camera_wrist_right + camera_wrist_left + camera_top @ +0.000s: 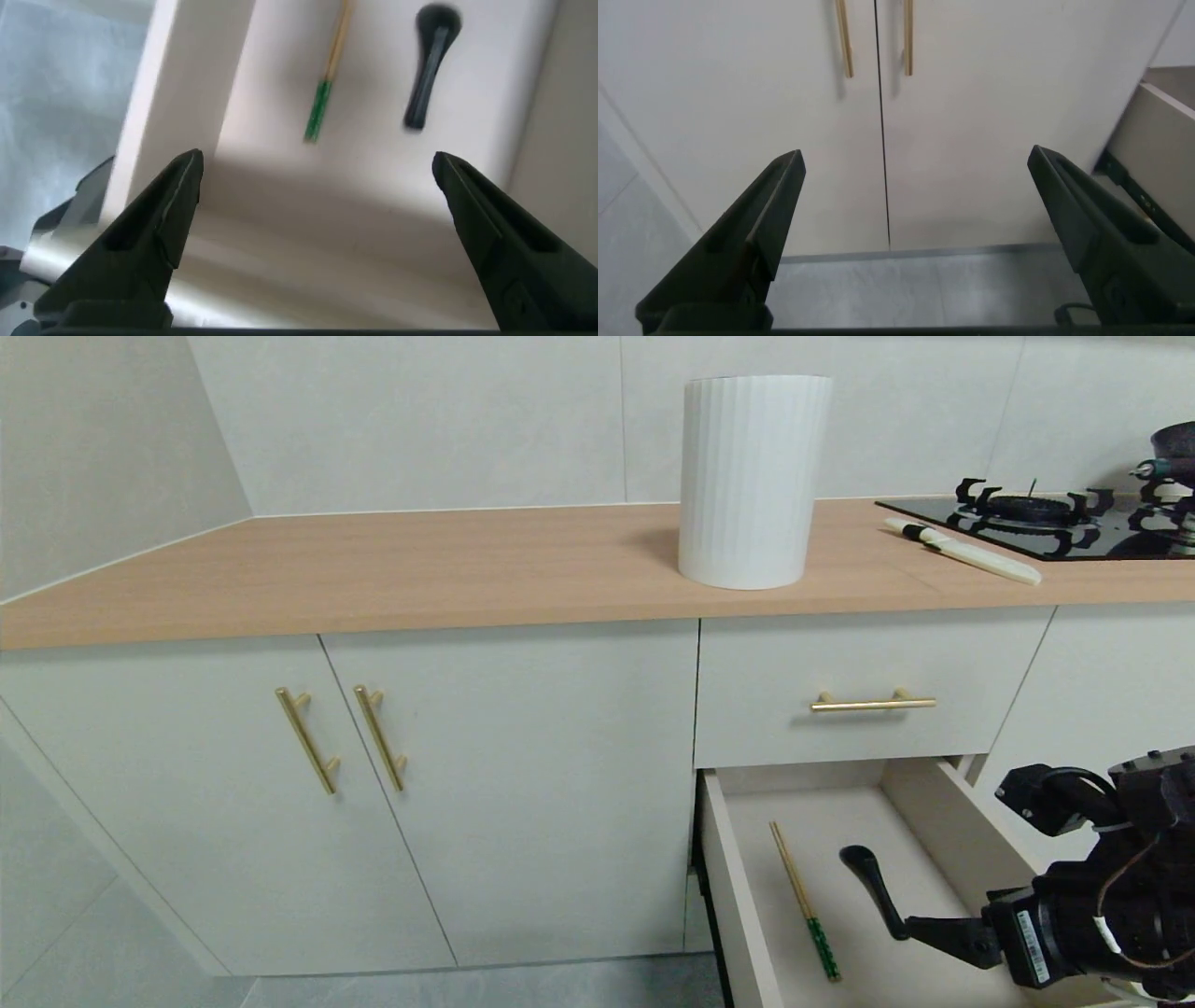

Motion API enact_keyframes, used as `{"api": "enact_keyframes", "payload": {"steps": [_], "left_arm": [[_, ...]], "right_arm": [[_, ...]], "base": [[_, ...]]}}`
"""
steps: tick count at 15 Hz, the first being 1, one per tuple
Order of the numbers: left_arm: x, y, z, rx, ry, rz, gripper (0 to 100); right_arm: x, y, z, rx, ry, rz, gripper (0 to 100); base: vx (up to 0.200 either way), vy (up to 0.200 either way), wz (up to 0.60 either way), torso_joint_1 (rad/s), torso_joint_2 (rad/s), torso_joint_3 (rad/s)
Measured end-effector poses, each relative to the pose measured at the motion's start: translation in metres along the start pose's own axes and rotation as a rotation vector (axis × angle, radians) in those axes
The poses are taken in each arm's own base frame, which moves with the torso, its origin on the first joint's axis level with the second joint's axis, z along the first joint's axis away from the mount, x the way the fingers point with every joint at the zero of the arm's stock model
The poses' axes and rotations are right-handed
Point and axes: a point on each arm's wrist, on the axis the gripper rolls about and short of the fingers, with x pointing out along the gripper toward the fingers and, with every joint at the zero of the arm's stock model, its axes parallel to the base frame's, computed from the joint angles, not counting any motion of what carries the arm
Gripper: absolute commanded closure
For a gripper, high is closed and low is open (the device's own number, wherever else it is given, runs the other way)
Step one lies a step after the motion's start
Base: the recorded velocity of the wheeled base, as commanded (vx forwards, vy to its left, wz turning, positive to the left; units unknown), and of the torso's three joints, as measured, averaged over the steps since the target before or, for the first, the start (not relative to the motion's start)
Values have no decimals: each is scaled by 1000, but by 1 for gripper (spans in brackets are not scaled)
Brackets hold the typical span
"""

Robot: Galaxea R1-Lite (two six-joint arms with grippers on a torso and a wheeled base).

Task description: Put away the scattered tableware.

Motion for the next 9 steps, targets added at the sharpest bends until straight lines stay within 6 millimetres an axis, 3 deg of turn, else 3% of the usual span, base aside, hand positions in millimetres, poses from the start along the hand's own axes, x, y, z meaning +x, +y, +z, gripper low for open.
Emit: {"api": "enact_keyframes", "payload": {"steps": [3,9], "left_arm": [[0,0,0,0,0,0,0],[0,0,0,0,0,0,0]], "right_arm": [[0,2,-4,-24,21,9,0],[-8,14,-30,-142,241,105,0]], "base": [[0,0,0,0,0,0],[0,0,0,0,0,0]]}}
